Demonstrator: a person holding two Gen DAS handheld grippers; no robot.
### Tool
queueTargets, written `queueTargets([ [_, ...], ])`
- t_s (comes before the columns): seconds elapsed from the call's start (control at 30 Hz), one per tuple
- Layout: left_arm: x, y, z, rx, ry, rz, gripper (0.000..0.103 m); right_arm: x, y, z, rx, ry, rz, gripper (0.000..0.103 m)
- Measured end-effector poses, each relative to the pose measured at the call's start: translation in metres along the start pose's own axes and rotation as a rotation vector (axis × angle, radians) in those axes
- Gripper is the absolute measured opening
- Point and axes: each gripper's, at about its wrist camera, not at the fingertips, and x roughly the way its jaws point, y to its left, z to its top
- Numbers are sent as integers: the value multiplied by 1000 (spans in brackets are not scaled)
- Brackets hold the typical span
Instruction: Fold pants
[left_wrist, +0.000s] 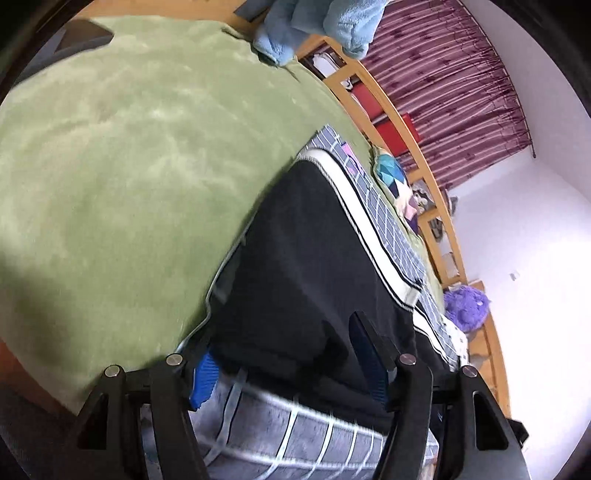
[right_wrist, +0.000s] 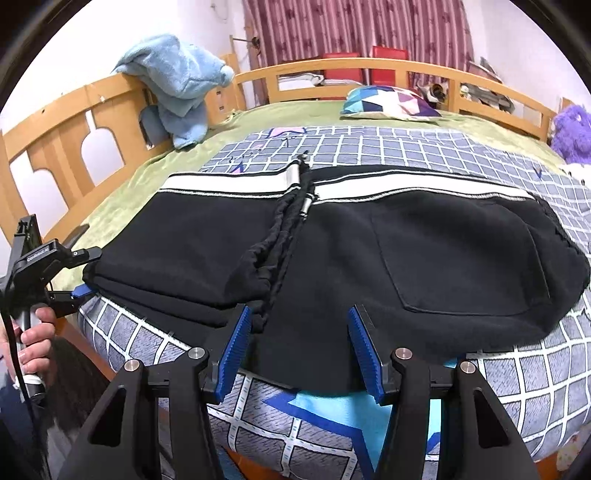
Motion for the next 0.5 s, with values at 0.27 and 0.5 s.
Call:
queueTargets([
  [0.27,-11,-107,1,366,-144,210,16,-12,-20,2,24,-37,-33,54],
  [0.5,12,-274,-73,872,-143,192,14,-38,-67,7,61,-88,-81,54],
])
